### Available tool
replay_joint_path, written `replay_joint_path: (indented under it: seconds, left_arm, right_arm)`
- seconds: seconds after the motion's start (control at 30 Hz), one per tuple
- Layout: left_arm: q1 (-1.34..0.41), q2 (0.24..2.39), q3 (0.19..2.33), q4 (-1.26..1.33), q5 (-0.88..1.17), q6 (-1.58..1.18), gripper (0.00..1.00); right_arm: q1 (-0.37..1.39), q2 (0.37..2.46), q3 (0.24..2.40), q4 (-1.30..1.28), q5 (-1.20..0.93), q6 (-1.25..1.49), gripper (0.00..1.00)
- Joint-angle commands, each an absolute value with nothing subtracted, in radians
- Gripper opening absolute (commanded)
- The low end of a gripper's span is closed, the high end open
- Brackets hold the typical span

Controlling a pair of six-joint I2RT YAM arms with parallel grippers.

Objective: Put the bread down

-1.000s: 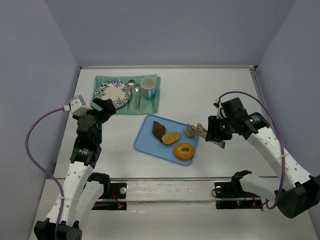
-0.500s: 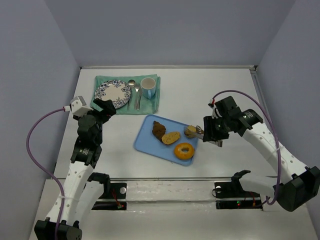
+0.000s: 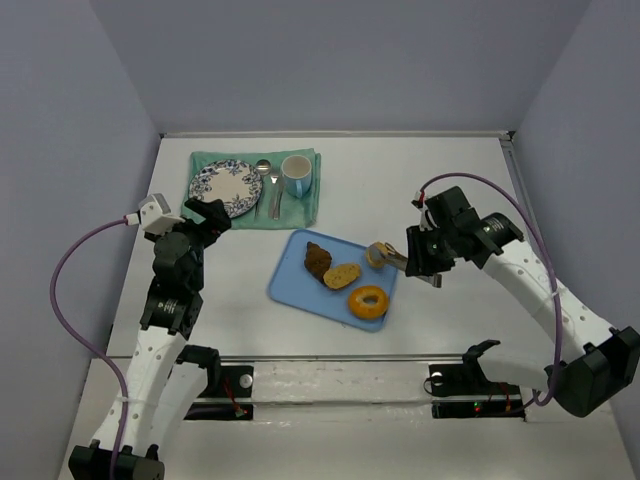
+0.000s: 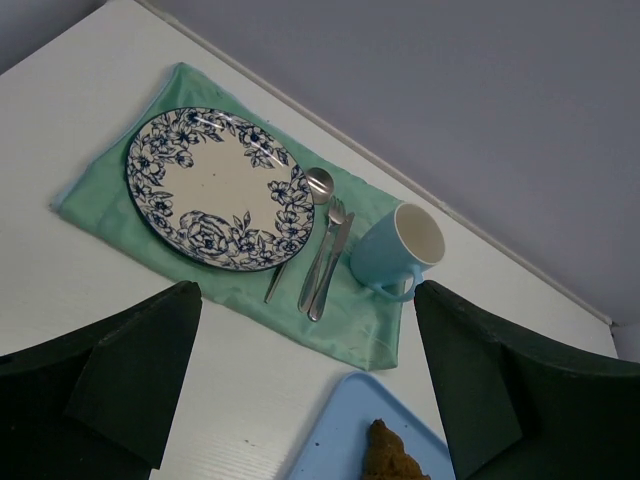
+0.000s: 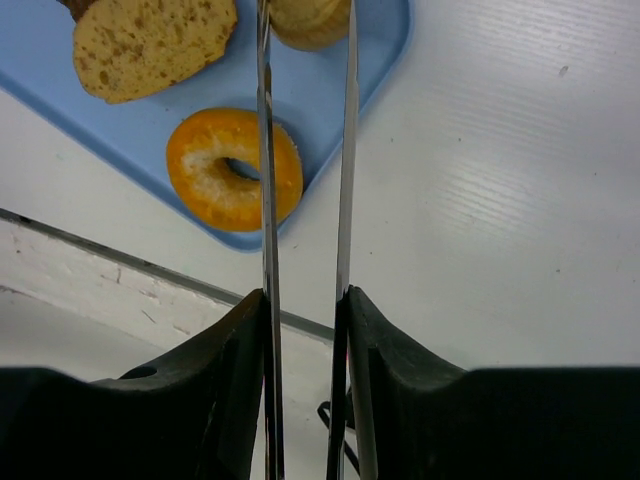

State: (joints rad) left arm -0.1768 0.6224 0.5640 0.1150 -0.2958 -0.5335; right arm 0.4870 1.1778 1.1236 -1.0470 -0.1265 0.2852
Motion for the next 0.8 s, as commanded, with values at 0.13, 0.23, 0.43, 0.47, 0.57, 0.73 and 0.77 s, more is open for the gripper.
replay_joint_path:
  seconds: [0.13, 0.23, 0.43, 0.47, 0.57, 0.73, 0.77]
  left_arm:
    - [-0.178, 0.633, 0.571, 0.137, -0.311, -0.535, 0.99]
    - [-0.178, 0.650, 0.589, 0.114, -0.324, -0.548, 0.99]
    - [-0.178, 0.658, 0.615, 0.034, -0.348, -0.623, 0.99]
    - [-0.178, 0.652, 0.615, 0.020, -0.356, -0.638, 0.99]
    - [-0.178, 0.627, 0.614, -0.027, -0.371, -0.676, 0.99]
    - [-0.178, 0.569, 0.594, -0.064, -0.359, -0.723, 0.99]
    - [-0.178, 0.562, 0.583, -0.067, -0.359, -0.726, 0.99]
  right_arm:
    - [0.529, 1.091, 1.230, -0.769, -0.205, 0.270, 0.07]
    - [0.593, 1.127, 1.247, -0.634, -0.242, 0.245, 0.07]
    - [0.704, 1.358, 1.396, -0.399, -0.256, 0.163, 0.07]
    - [0.718, 1.405, 1.460, -0.384, -0.247, 0.138, 0.07]
    - [0.727, 1.604, 1.572, -0.331, -0.230, 0.115, 0.07]
    - [0.727, 1.902, 1.869, -0.295, -0.259, 0.092, 0.08]
    - [0.727, 1.995, 1.919, -0.299, -0.265, 0.094, 0.11]
